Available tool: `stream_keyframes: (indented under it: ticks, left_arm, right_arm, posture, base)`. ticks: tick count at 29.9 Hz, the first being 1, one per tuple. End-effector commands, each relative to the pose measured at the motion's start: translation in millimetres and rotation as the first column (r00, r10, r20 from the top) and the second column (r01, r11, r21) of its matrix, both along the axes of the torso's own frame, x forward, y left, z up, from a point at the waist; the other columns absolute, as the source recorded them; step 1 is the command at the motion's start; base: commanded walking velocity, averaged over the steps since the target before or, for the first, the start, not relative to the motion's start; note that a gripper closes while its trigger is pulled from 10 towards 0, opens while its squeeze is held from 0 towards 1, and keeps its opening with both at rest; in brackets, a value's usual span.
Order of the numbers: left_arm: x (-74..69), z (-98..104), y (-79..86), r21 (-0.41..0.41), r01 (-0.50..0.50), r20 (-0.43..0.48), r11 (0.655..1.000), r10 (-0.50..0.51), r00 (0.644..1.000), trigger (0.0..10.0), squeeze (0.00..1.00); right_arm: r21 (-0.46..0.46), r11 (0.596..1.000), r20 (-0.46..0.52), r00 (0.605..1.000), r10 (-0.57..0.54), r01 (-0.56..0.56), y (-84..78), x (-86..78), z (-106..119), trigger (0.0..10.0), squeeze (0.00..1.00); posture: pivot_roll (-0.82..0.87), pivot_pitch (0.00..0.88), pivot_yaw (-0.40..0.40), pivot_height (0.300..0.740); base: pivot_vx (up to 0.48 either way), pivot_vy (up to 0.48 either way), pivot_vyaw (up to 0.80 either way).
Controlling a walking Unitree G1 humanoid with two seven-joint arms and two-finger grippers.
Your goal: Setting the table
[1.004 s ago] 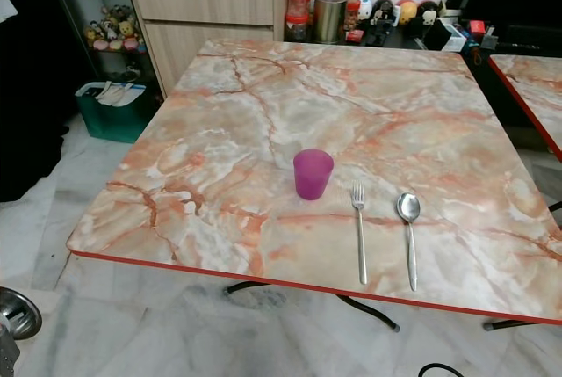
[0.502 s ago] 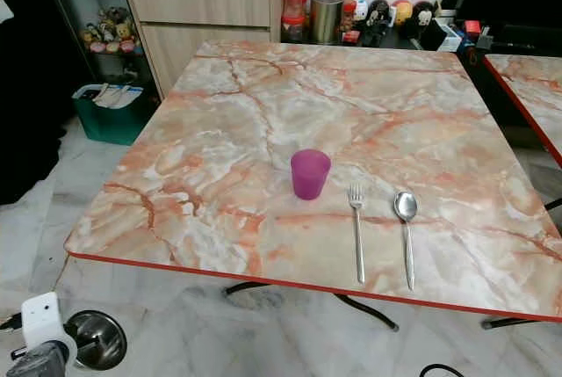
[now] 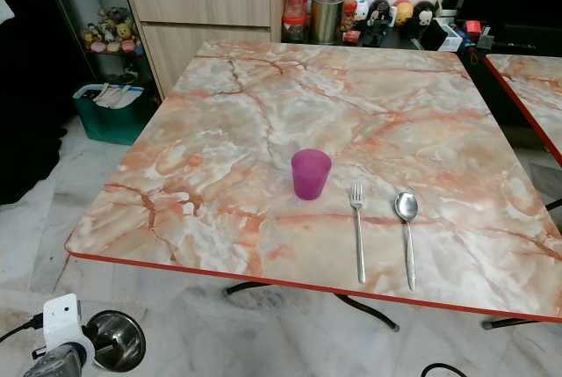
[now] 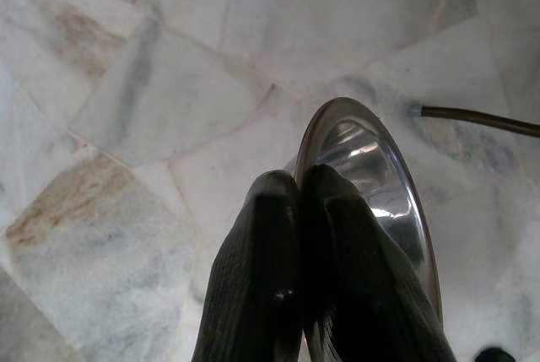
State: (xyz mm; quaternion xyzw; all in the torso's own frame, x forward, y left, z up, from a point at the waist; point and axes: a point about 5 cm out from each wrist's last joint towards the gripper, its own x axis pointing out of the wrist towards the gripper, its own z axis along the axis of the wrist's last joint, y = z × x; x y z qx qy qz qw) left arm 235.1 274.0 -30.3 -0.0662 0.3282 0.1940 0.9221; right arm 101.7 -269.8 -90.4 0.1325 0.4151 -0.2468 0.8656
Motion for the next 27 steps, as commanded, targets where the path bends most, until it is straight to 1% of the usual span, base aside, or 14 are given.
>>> stream_keyframes:
  ticks: [1,5,12,23,27]
  left_arm:
    - [-6.9,-5,-0.5,0.011,0.017,-0.030,1.000,-0.017,0.999,10.0,0.00]
    - [-8.7,-6,-0.3,0.018,0.024,-0.038,1.000,-0.023,0.999,10.0,0.00]
    - [-16.7,-10,2.8,0.020,0.011,-0.053,1.000,-0.010,0.999,10.0,0.00]
    - [-17.4,-11,2.3,0.022,0.017,-0.056,1.000,-0.015,0.998,10.0,0.00]
    - [-18.1,-11,1.6,0.021,0.020,-0.058,1.000,-0.019,0.998,10.0,0.00]
  right_arm:
    - [0.000,1.000,-0.006,1.000,-0.021,0.021,-1.4,-5.8,-1,10.0,0.00]
    - [0.001,1.000,-0.008,1.000,-0.018,0.018,-1.4,-6.1,-1,10.0,0.00]
    - [0.000,1.000,-0.010,1.000,-0.019,0.019,-1.1,-7.1,-1,10.0,0.00]
    - [-0.006,1.000,-0.020,1.000,-0.005,0.005,-0.9,-8.3,-2,10.0,0.00]
    - [-0.022,1.000,-0.034,0.999,0.019,-0.020,-1.8,-9.6,-2,10.0,0.00]
  posture:
    - [0.06,0.108,0.001,0.740]
    - [0.06,0.105,0.002,0.740]
    - [0.06,0.088,0.004,0.740]
    - [0.05,0.066,0.009,0.740]
    - [0.05,0.056,0.008,0.740]
  base:
    - [0.000,-0.255,0.00]
    - [0.000,-0.255,0.00]
    - [0.000,-0.353,0.00]
    - [0.000,-0.355,0.00]
    - [0.000,-0.336,0.00]
